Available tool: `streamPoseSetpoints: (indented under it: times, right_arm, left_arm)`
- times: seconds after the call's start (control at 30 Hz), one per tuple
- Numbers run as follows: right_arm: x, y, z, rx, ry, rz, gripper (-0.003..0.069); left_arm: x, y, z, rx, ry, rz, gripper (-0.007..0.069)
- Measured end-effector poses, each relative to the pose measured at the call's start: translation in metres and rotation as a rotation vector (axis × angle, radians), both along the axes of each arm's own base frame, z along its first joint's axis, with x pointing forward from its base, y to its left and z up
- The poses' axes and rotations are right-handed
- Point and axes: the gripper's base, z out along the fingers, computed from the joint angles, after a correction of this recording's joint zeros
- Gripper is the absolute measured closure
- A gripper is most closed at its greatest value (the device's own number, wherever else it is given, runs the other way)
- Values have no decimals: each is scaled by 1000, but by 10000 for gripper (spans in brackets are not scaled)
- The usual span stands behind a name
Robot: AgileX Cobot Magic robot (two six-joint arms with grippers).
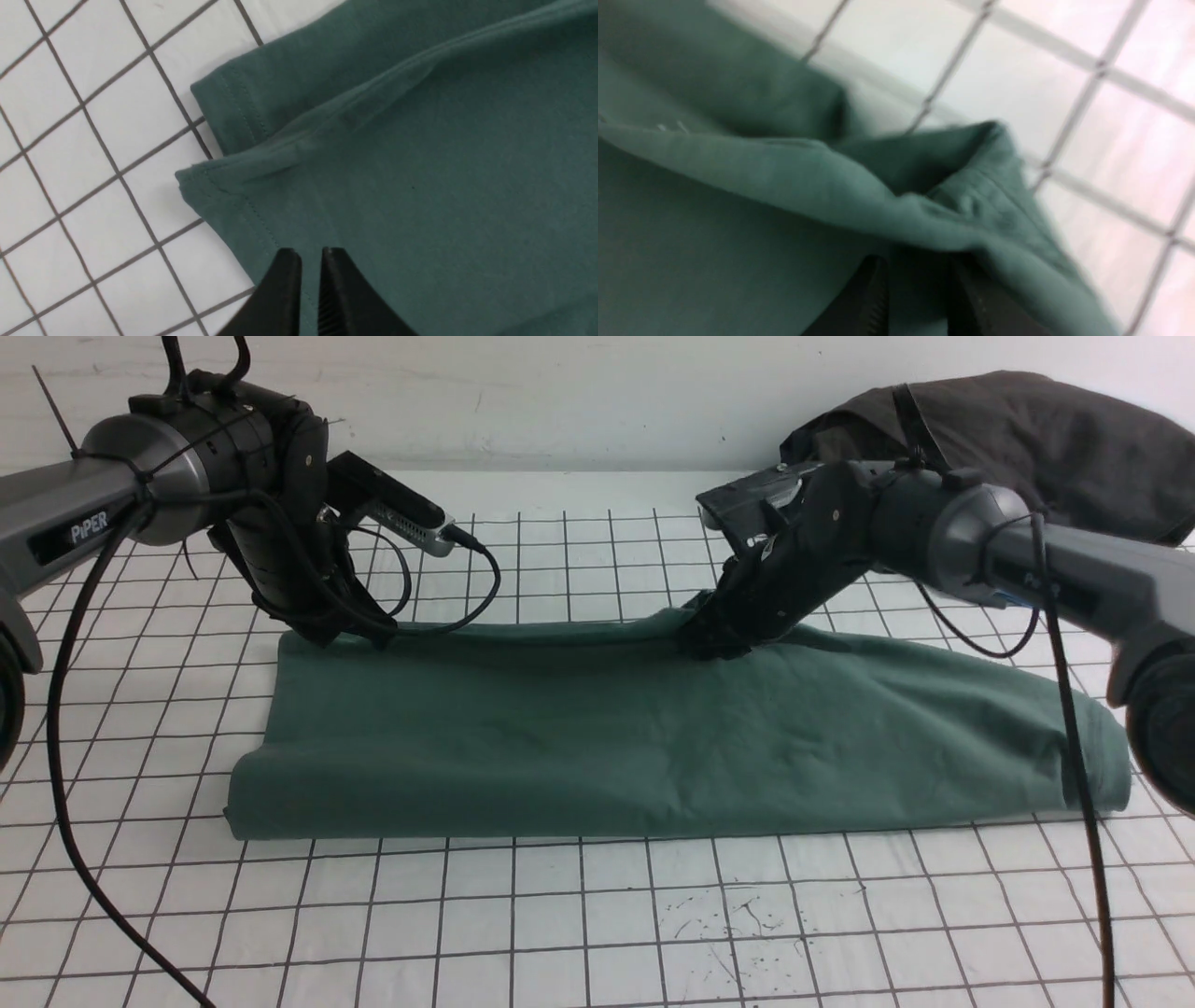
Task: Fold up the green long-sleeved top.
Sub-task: Use the right arm to clamp the right edge of the fabric
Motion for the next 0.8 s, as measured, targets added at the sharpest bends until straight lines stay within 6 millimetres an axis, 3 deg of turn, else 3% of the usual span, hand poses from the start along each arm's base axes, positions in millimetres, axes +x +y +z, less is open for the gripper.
streamPoseSetpoints:
  times: [0.2, 0.3, 0.33, 0.47, 0.63, 0.67, 0.7, 0.8]
  right_arm:
    - [15, -20, 4, 17, -95, -127, 474]
    - [18, -30, 17, -1, -96, -150, 474]
    - [17, -33, 26, -8, -93, -153, 474]
    - [3, -56, 107, -81, -94, -162, 474]
    - [-34, -96, 171, -189, -6, -156, 474]
    - [-35, -96, 172, -191, -9, -154, 474]
    - [-44, -109, 182, -197, 4, -163, 474]
    - [-62, -125, 175, -182, 79, -178, 474]
  left_arm:
    - [0, 0, 0, -1, 0, 0, 598]
    - [0, 0, 0, -1, 0, 0, 599]
    - [0, 0, 1, -1, -1, 0, 599]
    - [-5, 1, 12, 0, -1, 2, 599]
    - [-23, -6, 39, 4, 40, -3, 599]
    - [-23, -7, 40, 3, 37, -5, 599]
    - [-31, -12, 46, 0, 69, -9, 599]
    - [-45, -18, 44, -1, 129, -18, 599]
